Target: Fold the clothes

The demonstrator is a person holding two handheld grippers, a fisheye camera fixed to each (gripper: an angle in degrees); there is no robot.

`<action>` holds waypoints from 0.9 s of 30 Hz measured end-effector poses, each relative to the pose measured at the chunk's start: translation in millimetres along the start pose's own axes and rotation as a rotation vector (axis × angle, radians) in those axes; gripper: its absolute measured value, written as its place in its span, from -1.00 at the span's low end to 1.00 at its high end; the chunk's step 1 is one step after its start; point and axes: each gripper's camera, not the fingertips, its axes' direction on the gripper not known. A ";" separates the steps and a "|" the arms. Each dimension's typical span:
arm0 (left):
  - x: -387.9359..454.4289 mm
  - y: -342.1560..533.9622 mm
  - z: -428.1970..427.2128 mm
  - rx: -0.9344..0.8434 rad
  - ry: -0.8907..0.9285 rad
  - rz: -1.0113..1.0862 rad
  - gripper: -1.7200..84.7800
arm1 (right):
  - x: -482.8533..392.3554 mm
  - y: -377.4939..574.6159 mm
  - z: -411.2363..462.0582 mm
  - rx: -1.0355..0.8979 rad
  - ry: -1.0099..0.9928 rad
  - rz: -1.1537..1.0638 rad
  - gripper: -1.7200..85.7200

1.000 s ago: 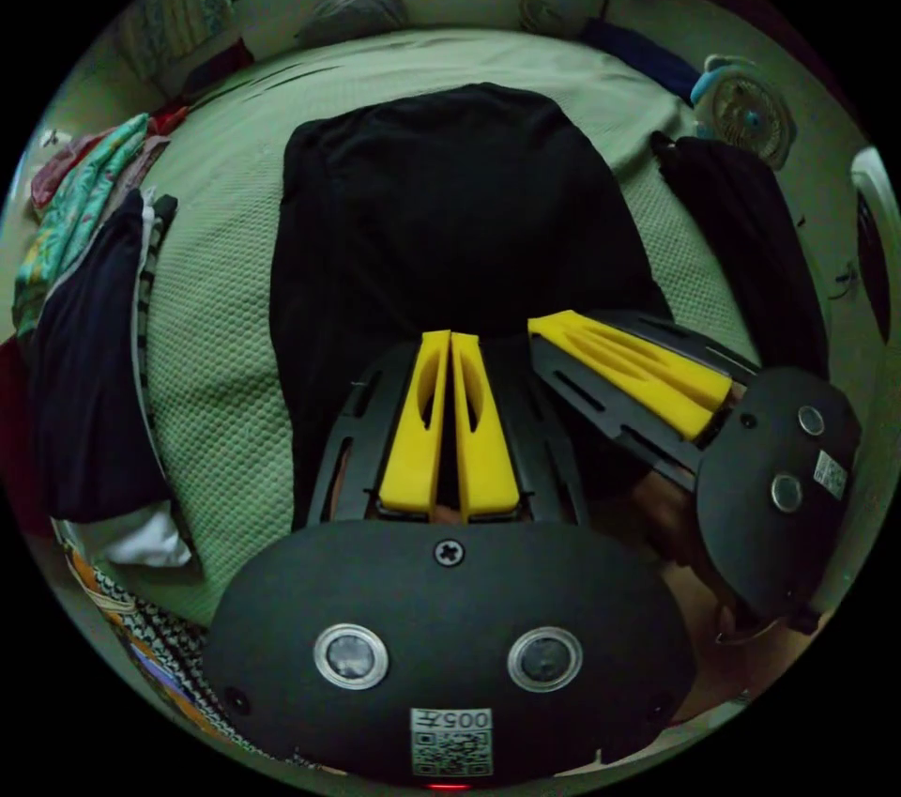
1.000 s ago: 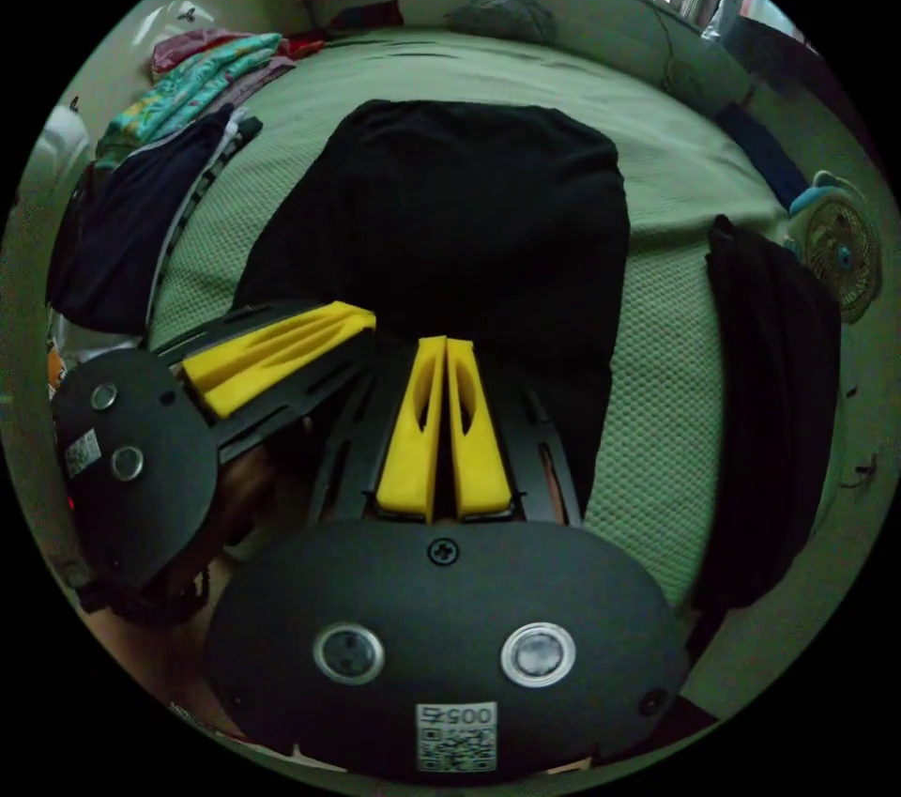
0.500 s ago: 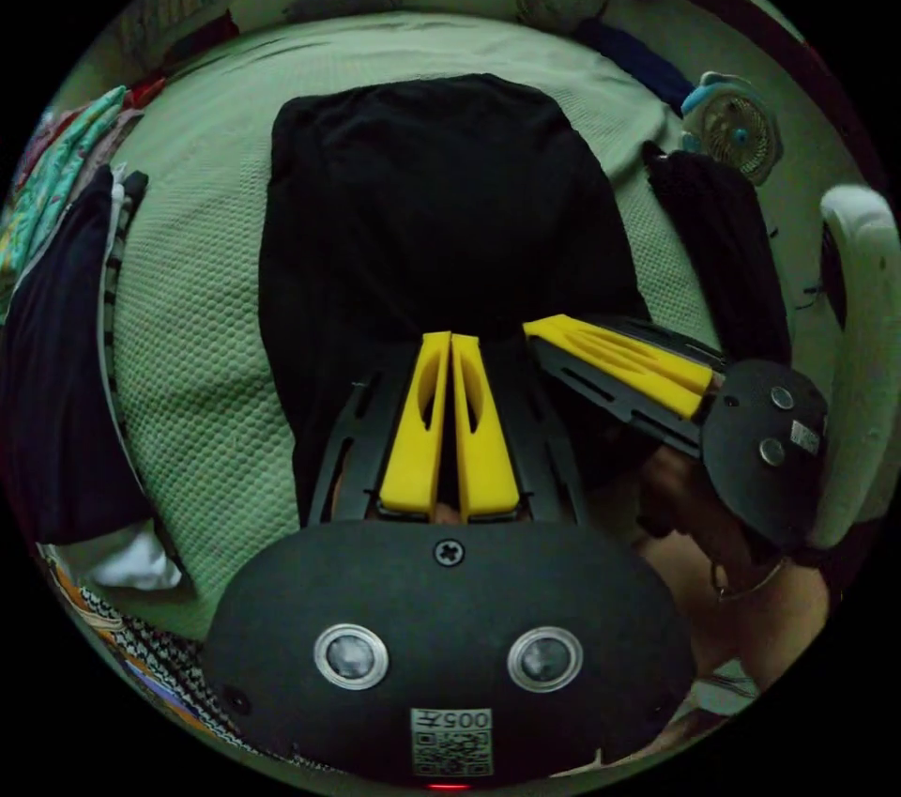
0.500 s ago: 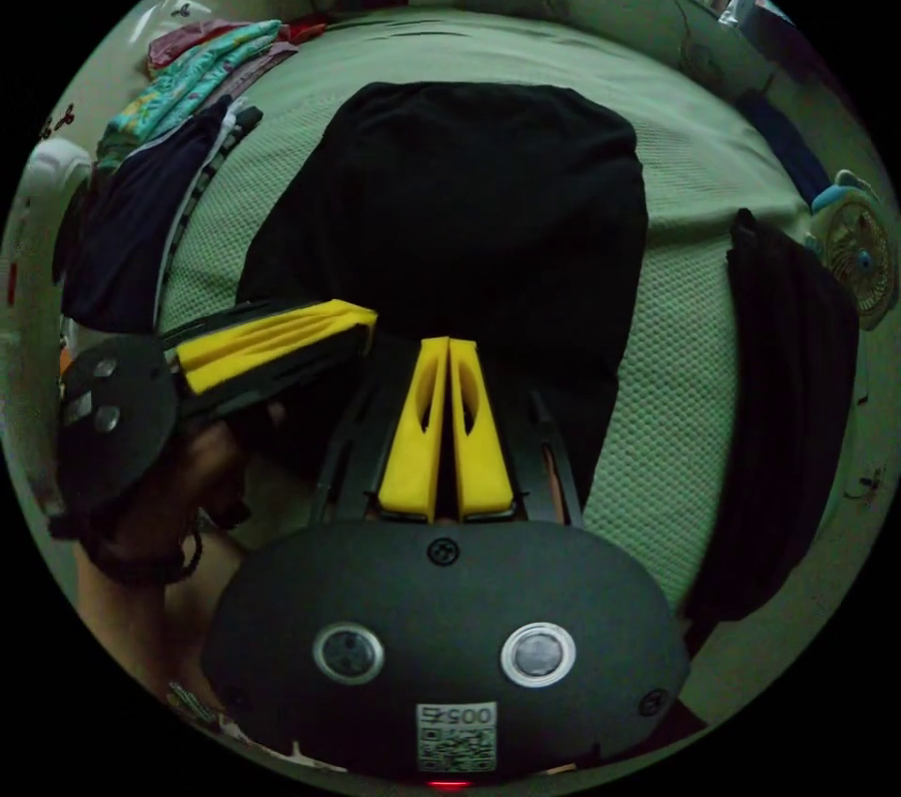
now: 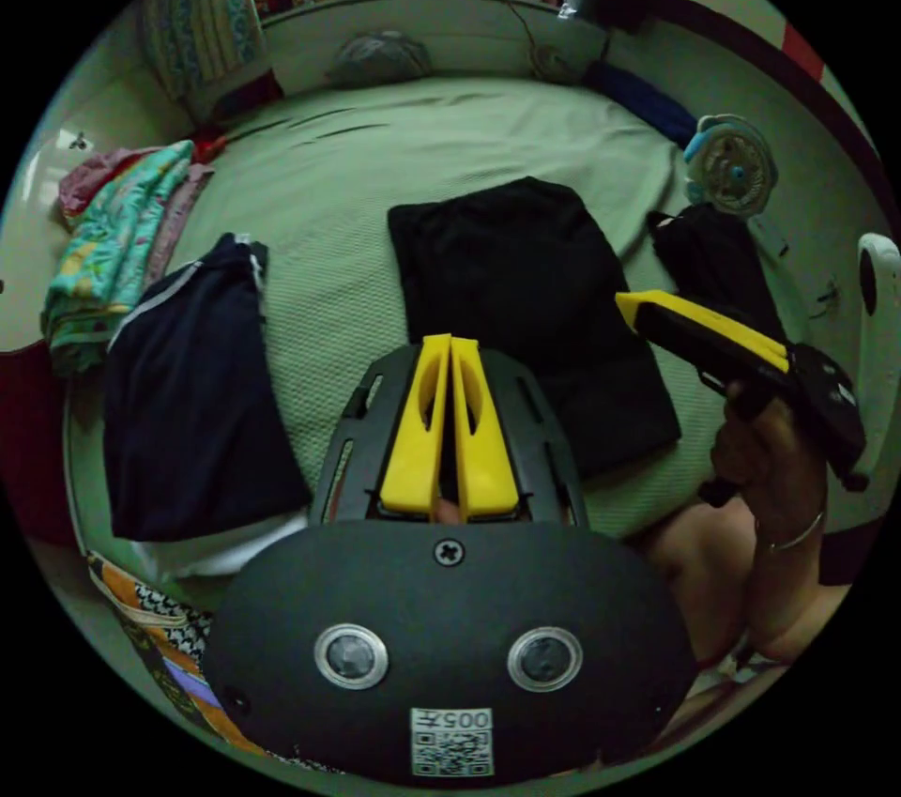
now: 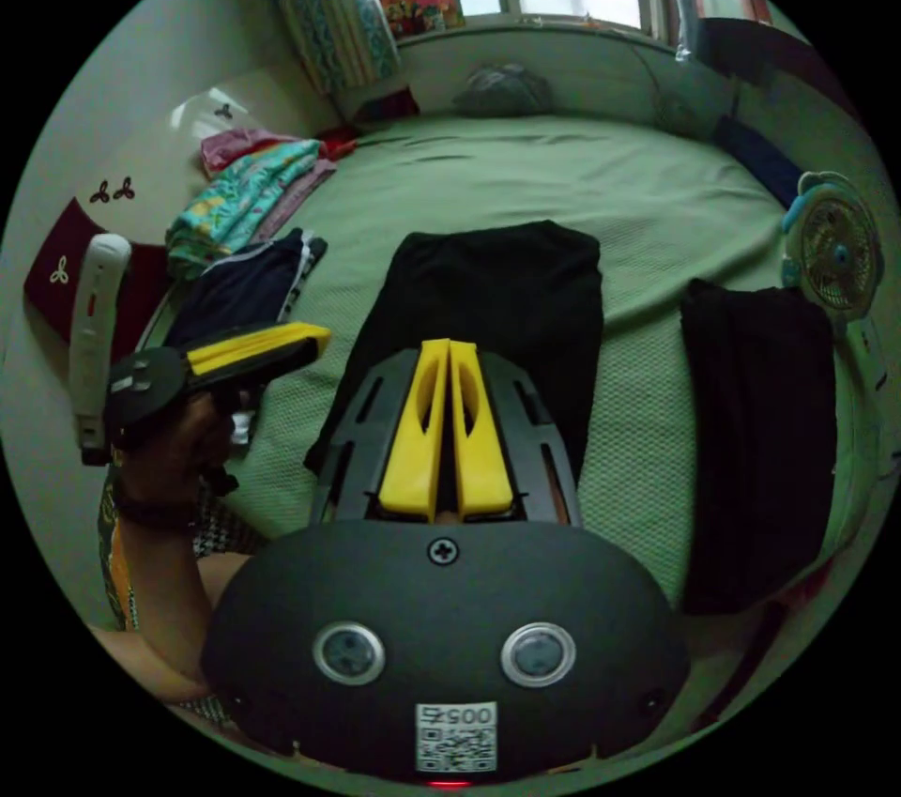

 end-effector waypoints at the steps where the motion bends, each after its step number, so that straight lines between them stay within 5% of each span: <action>1: -2.5 0.7 -1.4 0.006 0.015 -0.009 -0.98 | -2.7 0.0 1.9 0.004 -0.009 -0.010 -0.98; 13: -47.5 22.0 -24.6 -0.018 -0.059 -0.084 -0.98 | -56.7 -2.8 39.6 -0.152 0.005 -0.248 -0.90; 27: -92.6 29.2 -29.5 -0.050 -0.046 -0.133 -0.98 | -92.4 -27.4 77.5 -0.154 0.025 -0.216 -0.78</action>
